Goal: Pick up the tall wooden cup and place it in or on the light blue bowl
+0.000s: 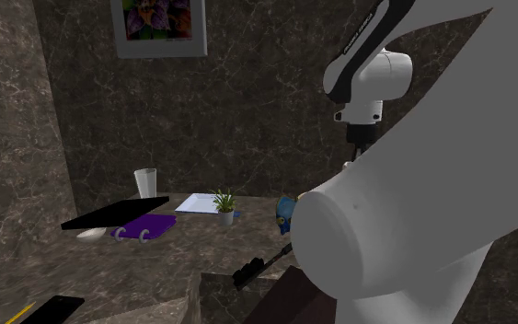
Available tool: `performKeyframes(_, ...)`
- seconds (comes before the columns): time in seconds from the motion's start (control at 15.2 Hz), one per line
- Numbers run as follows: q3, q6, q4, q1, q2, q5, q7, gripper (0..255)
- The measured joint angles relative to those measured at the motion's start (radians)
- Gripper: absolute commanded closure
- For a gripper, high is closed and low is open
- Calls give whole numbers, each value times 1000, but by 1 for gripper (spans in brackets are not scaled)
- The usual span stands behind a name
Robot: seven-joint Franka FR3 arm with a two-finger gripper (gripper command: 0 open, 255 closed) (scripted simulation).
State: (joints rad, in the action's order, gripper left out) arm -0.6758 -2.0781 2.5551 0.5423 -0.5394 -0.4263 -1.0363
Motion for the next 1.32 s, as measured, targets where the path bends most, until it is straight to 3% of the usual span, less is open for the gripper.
performKeyframes(0.92,-93,-241,100,-29,144,-9,-9,255)
performKeyframes(1.32,-101,-262,107,-31,157,-8,-12,255)
